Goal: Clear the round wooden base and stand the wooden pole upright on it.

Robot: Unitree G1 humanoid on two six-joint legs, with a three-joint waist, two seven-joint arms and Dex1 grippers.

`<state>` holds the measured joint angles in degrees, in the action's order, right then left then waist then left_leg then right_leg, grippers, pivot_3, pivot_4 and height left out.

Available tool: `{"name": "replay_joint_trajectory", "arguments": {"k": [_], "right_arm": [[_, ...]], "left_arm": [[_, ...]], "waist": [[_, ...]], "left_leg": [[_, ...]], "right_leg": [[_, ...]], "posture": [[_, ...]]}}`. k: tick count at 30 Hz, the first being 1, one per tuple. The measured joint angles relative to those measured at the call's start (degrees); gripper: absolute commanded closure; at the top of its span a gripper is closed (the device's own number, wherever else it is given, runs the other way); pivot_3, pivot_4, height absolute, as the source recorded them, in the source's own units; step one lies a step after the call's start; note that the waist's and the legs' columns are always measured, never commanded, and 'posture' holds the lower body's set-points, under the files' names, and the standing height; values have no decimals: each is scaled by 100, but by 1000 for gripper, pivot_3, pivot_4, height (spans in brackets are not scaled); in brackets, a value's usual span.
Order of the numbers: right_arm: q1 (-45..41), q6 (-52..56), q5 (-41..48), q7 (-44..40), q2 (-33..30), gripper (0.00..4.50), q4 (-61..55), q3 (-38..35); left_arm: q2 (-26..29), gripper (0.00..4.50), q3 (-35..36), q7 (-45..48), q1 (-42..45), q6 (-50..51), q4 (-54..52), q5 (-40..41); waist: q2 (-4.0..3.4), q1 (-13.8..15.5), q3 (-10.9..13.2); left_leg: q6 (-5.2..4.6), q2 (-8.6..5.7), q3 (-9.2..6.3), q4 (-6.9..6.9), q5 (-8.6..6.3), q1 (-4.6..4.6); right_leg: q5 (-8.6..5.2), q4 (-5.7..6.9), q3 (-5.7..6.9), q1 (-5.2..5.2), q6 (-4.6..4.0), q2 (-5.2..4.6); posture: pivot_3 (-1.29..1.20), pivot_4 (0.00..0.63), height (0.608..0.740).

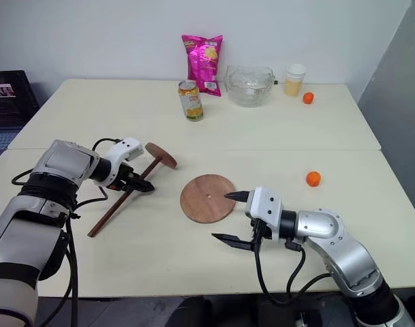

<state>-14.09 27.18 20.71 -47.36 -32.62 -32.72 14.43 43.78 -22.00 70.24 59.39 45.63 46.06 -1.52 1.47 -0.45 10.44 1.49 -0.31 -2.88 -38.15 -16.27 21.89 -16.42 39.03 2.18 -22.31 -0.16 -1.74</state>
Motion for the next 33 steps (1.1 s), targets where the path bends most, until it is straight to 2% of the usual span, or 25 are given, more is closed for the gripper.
{"name": "replay_joint_trajectory", "arguments": {"k": [7,15,20,22,26,33], "right_arm": [[-2,169,121,-13,-135,0,-96,-142],[-46,245,142,-68,-284,0,-95,-185],[-107,254,138,-119,-468,0,-92,-273],[-107,255,136,-123,-541,0,-85,-378],[-106,253,92,-120,-643,0,-59,-467],[-262,464,-177,160,-909,0,211,-724]], "left_arm": [[145,4213,35,147,-192,130,-328,23],[326,4236,457,21,-415,563,-1159,184],[306,4236,1425,-189,-536,616,-2538,831],[-98,4236,2145,-621,-685,367,-3070,1184],[-834,4236,2836,-1353,-1141,-66,-3795,1627],[-1927,4236,3301,-2667,-1987,-883,-4799,1924]], "waist": [[0,-11,0],[0,-9,0],[1,-1,0],[1,16,0],[1,31,0],[1,34,0]], "left_leg": [[0,1,0,0,0,-1],[0,1,-2,-3,0,4],[5,0,-1,-6,3,5],[6,-1,-1,-10,3,3],[23,-1,2,-13,13,4],[24,-1,5,-14,13,3]], "right_leg": [[0,1,-2,0,0,0],[0,0,0,0,0,-2],[0,-1,-1,1,0,-11],[0,0,1,4,0,-17],[1,1,-2,4,0,-18],[3,4,-3,5,1,-17]], "posture": [[0,150,740],[0,150,740],[0,150,740],[0,150,740],[0,150,740],[0,150,740]]}}
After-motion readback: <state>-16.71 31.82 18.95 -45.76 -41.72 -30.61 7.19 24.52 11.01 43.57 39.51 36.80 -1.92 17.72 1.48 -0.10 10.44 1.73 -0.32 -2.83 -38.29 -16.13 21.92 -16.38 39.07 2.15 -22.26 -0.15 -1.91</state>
